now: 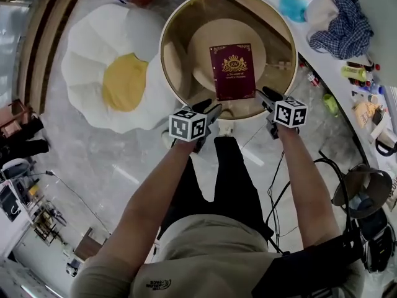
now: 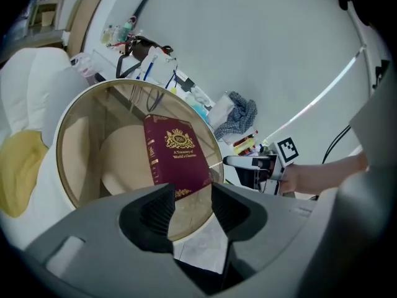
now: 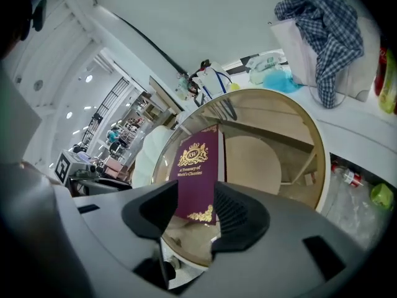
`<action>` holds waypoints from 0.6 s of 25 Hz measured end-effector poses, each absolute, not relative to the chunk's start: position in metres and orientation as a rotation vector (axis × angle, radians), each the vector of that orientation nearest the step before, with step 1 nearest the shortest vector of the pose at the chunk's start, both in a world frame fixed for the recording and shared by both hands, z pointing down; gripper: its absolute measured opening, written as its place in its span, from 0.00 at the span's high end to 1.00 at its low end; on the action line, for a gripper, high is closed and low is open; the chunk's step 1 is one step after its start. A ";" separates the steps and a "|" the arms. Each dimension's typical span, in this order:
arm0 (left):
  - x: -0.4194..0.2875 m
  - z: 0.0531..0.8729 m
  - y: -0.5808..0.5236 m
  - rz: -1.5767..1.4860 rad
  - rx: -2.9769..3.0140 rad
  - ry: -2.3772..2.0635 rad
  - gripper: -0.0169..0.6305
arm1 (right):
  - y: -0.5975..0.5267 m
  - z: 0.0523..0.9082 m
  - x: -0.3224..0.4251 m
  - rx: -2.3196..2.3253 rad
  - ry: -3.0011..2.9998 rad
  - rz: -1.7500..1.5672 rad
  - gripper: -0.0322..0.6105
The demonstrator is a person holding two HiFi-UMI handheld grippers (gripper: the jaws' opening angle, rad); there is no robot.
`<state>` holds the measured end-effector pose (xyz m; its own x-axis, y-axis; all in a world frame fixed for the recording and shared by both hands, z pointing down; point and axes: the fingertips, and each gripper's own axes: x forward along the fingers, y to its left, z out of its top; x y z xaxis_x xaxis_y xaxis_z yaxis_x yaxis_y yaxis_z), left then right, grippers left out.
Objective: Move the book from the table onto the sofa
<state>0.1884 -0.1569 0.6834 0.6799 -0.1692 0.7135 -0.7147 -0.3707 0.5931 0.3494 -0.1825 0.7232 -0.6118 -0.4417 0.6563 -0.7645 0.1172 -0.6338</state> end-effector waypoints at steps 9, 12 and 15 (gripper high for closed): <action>0.199 0.765 -0.200 0.614 1.824 -0.721 0.68 | -0.214 0.779 0.343 1.276 -2.069 1.660 0.66; 0.200 0.777 -0.202 0.601 1.804 -0.708 0.68 | -0.209 0.784 0.337 1.276 -2.053 1.679 0.66; 0.197 0.782 -0.201 0.581 1.777 -0.688 0.68 | -0.201 0.783 0.326 1.273 -2.022 1.665 0.71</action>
<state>0.1968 -0.2013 0.7823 0.7120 -0.1678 0.6818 -0.7002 -0.2414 0.6718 0.3255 -0.2013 0.7834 -0.5968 -0.4692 0.6509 -0.7289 -0.0220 -0.6842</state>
